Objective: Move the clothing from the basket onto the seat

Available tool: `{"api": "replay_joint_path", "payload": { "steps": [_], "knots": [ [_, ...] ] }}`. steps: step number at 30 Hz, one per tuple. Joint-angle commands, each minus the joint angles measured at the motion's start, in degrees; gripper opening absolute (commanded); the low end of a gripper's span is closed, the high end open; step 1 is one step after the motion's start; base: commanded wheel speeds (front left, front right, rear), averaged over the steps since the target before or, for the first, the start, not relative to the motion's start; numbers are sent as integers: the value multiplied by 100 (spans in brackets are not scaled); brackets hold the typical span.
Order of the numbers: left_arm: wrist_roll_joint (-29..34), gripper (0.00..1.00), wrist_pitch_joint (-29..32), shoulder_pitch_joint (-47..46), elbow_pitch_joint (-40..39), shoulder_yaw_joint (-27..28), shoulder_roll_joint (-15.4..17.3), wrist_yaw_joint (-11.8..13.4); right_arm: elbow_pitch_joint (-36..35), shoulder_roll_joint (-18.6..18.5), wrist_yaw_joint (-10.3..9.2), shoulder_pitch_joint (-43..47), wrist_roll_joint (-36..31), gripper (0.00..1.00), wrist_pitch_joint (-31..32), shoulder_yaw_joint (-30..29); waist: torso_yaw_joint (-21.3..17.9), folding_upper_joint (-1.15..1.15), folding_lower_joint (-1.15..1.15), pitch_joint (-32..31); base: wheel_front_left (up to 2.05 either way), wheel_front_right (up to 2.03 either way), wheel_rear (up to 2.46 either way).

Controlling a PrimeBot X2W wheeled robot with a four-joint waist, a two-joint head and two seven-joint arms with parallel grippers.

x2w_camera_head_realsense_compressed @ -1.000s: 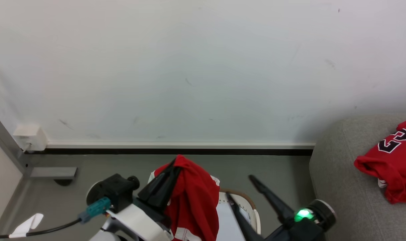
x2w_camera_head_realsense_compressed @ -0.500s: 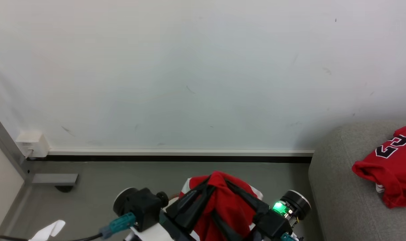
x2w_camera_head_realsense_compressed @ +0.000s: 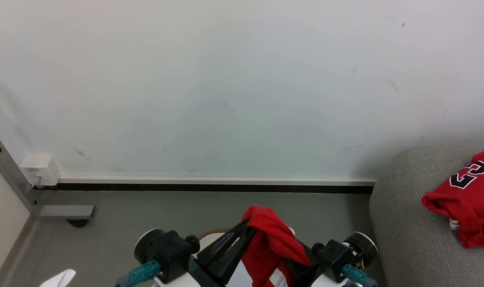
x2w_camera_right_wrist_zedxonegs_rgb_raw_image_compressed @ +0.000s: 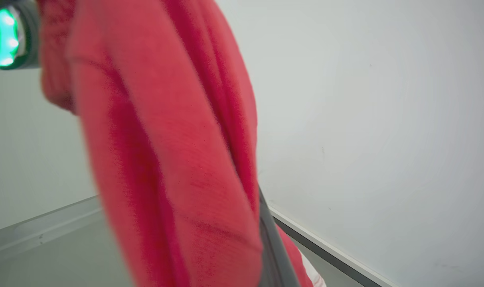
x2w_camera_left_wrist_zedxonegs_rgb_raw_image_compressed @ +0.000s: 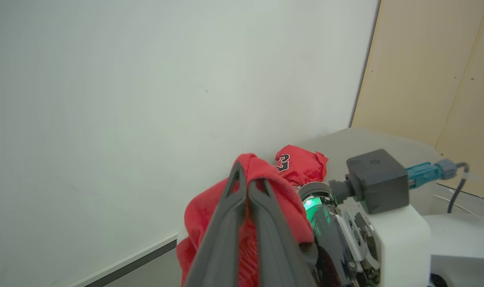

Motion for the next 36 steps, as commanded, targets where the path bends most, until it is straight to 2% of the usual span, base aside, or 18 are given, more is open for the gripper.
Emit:
{"api": "replay_joint_path", "payload": {
  "steps": [1, 9, 25, 30, 36],
  "knots": [
    [-19, 100, -70, 107, 56, 25, 17, 28, -5, -27, -15, -80, 37, 0, 2, -103, -41, 0, 0, 35, 0, 0, 0],
    [-28, 100, -375, 169, 407, 75, 7, 29, -313, -71, -15, -109, -213, 0, -1, -883, -471, 0, 0, 248, 0, 0, 0],
    [45, 100, -757, 104, 694, -98, -111, -165, -1193, -165, -15, 158, -781, 0, 266, -1853, -2103, 0, 0, 876, 0, 0, 0],
    [106, 100, -784, 5, 668, -144, -105, -195, -1474, -137, -15, 145, -1049, 0, 375, -2248, -2285, 0, 0, 1148, 0, 0, 0],
    [174, 100, -752, -196, 466, -82, 125, -314, -1887, -54, -15, -525, -1506, 0, 543, -2958, -2213, 0, 0, 1892, 0, 0, 0]
  ]
}}
